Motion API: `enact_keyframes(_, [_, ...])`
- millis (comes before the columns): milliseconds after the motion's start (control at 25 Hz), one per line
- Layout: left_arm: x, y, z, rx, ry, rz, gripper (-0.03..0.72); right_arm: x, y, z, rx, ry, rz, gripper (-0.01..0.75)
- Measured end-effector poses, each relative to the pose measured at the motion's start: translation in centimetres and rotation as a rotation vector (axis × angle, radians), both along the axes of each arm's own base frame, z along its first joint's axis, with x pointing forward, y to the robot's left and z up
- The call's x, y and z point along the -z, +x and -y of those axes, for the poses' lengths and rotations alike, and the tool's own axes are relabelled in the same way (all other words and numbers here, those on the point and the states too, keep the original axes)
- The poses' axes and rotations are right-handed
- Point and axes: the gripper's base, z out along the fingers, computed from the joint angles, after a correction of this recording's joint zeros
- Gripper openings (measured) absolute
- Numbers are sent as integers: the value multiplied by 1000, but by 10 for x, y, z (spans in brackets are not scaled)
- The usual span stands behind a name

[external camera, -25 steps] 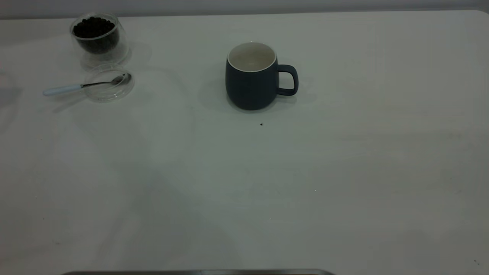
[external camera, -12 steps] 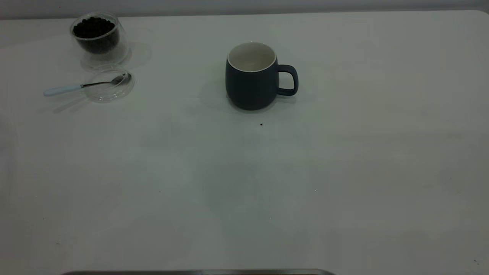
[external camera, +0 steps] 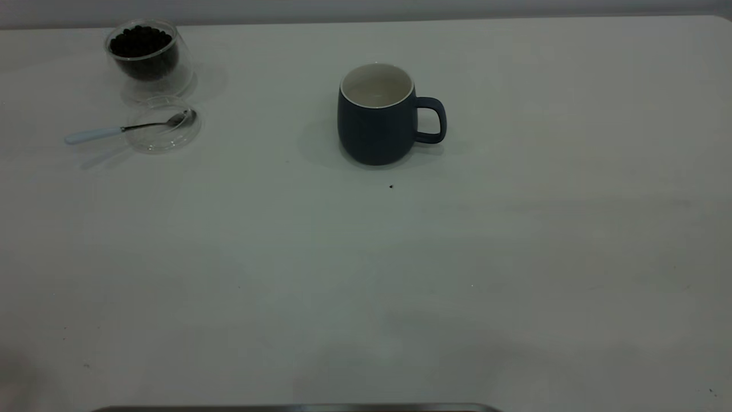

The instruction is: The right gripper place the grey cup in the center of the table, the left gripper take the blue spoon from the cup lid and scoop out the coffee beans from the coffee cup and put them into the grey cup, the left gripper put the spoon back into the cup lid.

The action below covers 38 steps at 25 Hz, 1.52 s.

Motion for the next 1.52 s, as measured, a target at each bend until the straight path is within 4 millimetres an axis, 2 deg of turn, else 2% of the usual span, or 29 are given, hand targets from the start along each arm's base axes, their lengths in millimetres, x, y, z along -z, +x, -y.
enact_keyframes(240, [34, -49, 4, -57, -7, 5, 581, 0, 0, 0, 0, 0, 0, 459])
enact_keyframes(400, [67, -69, -1, -116, 15, -18, 581, 0, 0, 0, 0, 0, 0, 459])
enact_keyframes(680, [112, -91, -5, -199, 9, -24, 581, 0, 0, 0, 0, 0, 0, 459])
enact_keyframes(1080, [111, -112, -6, -213, -23, 141, 581, 0, 0, 0, 0, 0, 0, 459])
enact_keyframes(1520, [112, -122, -7, -197, -22, 218, 581, 0, 0, 0, 0, 0, 0, 459])
